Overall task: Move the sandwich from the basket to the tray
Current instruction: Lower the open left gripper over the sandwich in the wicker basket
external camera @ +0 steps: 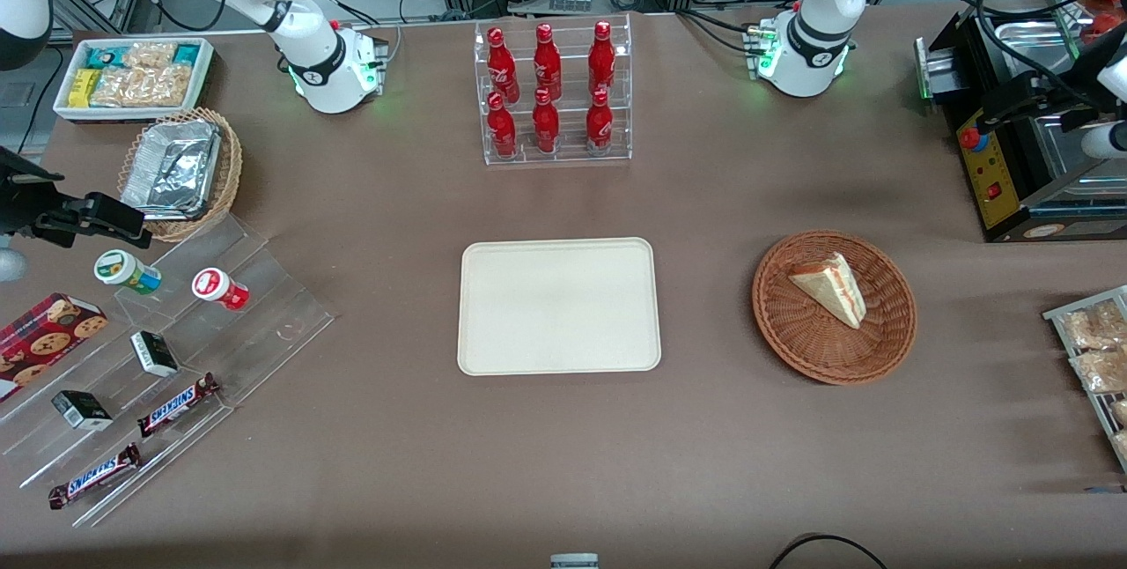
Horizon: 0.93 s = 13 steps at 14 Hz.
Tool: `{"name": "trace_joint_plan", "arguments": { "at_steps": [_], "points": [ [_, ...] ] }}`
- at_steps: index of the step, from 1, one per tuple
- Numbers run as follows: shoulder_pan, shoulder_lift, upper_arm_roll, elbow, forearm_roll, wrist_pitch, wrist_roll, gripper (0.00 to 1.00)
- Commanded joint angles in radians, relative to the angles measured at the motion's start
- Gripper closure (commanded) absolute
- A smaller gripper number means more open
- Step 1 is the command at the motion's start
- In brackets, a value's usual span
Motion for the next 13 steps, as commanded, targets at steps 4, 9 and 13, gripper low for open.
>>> {"name": "trace_joint_plan", "arguments": {
  "at_steps": [4,9,13],
  "points": [
    [-0.038,-0.010,-0.015,-0.029,0.074,0.009,-0.007,0.00],
    [-0.023,0.049,-0.009,-0.081,0.067,0.101,-0.017,0.00],
    [0.042,0.046,-0.007,-0.291,-0.005,0.381,-0.094,0.00]
  ]
}}
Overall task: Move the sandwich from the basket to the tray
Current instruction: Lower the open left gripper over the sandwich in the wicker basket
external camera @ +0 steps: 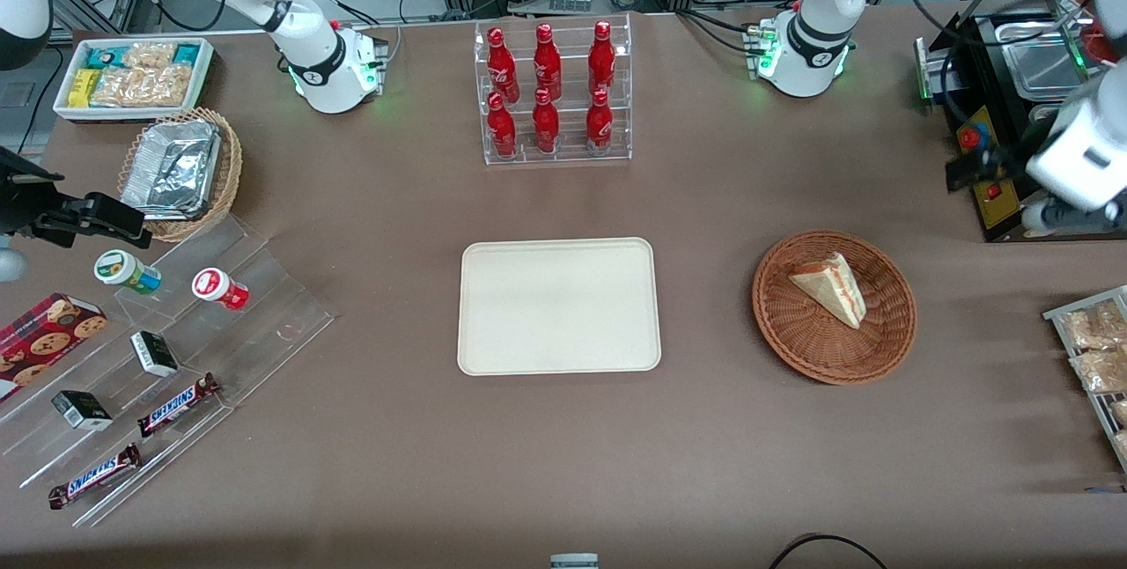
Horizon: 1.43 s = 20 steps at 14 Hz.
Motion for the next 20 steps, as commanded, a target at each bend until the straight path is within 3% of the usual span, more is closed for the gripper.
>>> {"name": "trace_joint_plan", "arguments": {
  "at_steps": [1,3,6,11,20],
  "points": [
    [0.035,-0.015,-0.002,-0.137,-0.063,0.160,-0.074,0.00],
    [0.025,-0.017,-0.008,-0.234,-0.065,0.298,-0.242,0.00],
    [-0.009,0.024,-0.017,-0.268,-0.065,0.381,-0.450,0.00],
    [0.000,0.032,-0.014,-0.507,-0.063,0.702,-0.529,0.00],
    [-0.042,0.072,-0.022,-0.560,-0.074,0.797,-0.670,0.00]
  ]
}}
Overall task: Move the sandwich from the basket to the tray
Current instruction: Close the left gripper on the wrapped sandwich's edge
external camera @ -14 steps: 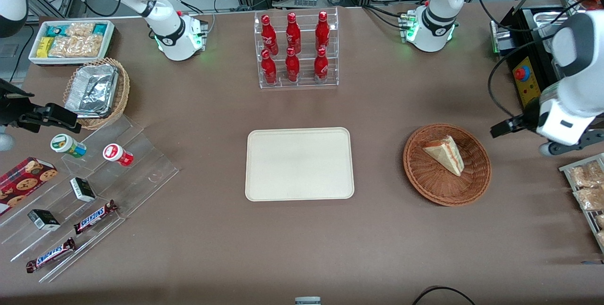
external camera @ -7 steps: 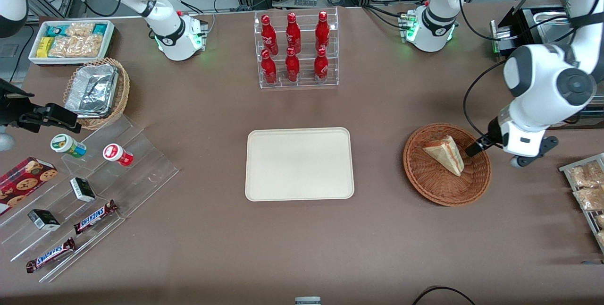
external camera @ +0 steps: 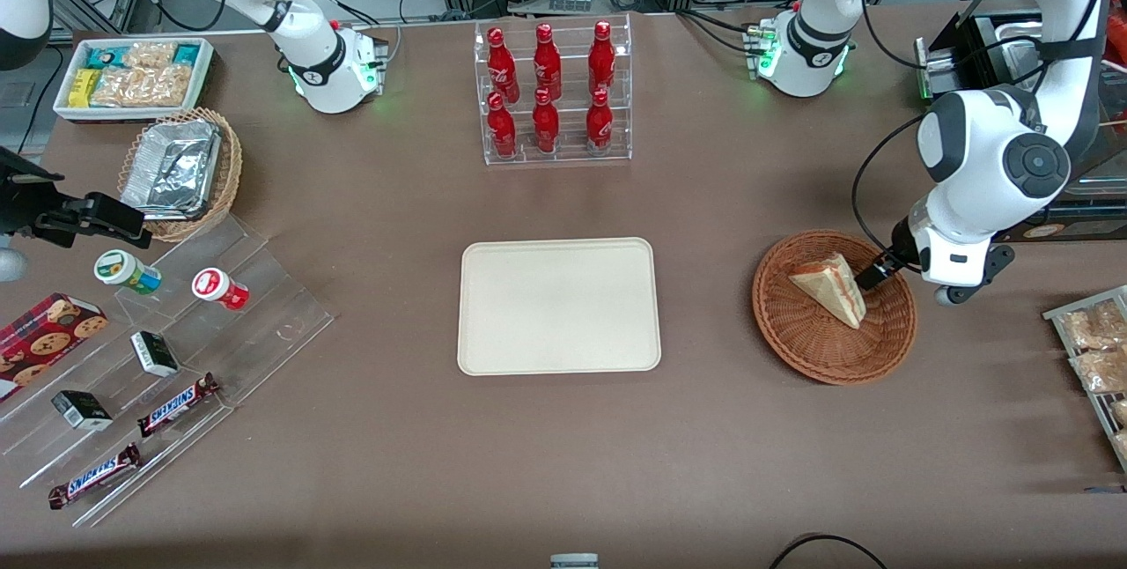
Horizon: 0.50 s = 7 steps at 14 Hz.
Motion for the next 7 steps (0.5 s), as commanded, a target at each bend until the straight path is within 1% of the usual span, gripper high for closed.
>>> {"name": "trace_joint_plan", "arguments": {
  "at_steps": [1,4,7],
  "points": [
    [-0.044,0.024,-0.003,-0.019,-0.017,0.074,-0.073,0.00],
    [-0.064,0.041,-0.003,-0.059,-0.014,0.139,-0.092,0.00],
    [-0.064,0.054,-0.001,-0.076,-0.011,0.160,-0.092,0.00]
  ]
}}
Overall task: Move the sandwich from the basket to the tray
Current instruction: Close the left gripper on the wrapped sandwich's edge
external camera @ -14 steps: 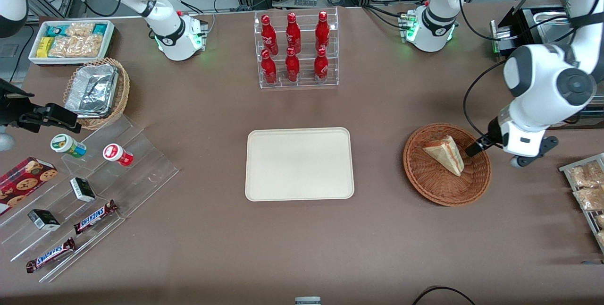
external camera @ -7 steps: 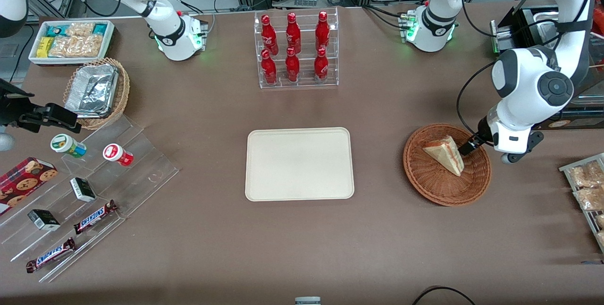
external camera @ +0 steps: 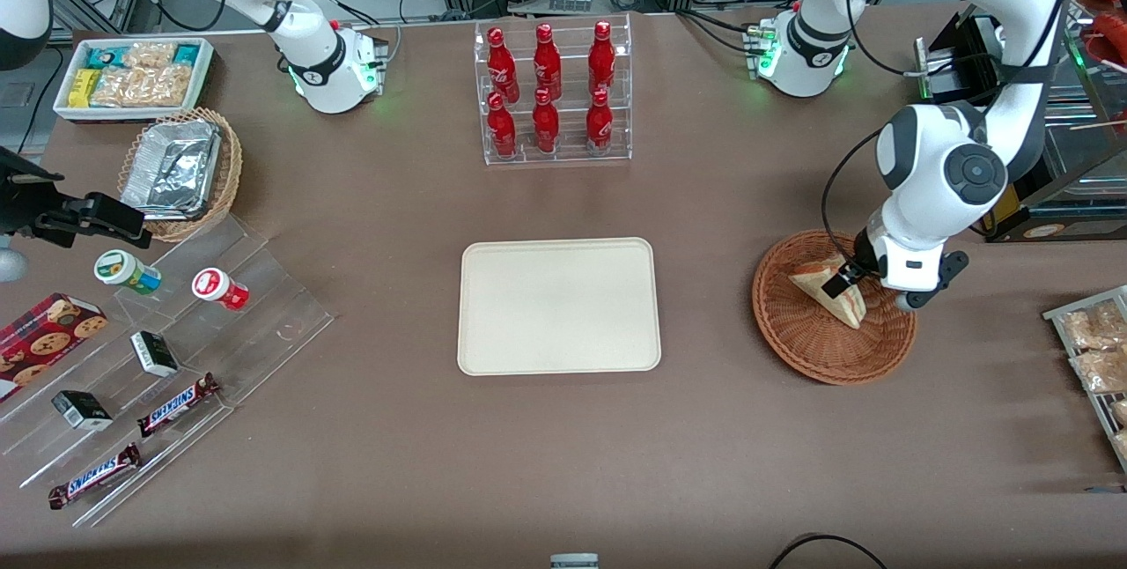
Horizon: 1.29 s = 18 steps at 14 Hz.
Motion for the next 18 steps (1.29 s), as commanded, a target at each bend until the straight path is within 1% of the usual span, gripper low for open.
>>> {"name": "trace_joint_plan", "arguments": {
  "at_steps": [1,8,10,11,12,13,14,15,16,17,18],
  "points": [
    [-0.010,0.003,0.006,-0.021,-0.012,0.033,-0.012,0.00],
    [-0.014,0.047,0.006,-0.026,-0.009,0.069,-0.013,0.00],
    [-0.020,0.059,0.006,-0.027,-0.009,0.069,-0.013,0.03],
    [-0.020,0.060,0.006,-0.033,-0.009,0.069,-0.015,0.09],
    [-0.020,0.060,0.006,-0.038,-0.009,0.069,-0.015,0.15],
    [-0.020,0.060,0.006,-0.039,-0.009,0.069,-0.019,0.29],
    [-0.019,0.064,0.006,-0.038,-0.009,0.069,-0.041,0.56],
    [-0.017,0.067,0.006,-0.035,-0.009,0.069,-0.048,0.77],
    [-0.017,0.067,0.006,-0.033,-0.009,0.067,-0.048,0.93],
    [-0.017,0.066,0.006,-0.029,-0.009,0.061,-0.048,1.00],
    [-0.017,0.060,0.006,-0.021,-0.009,0.056,-0.047,1.00]
  ]
}}
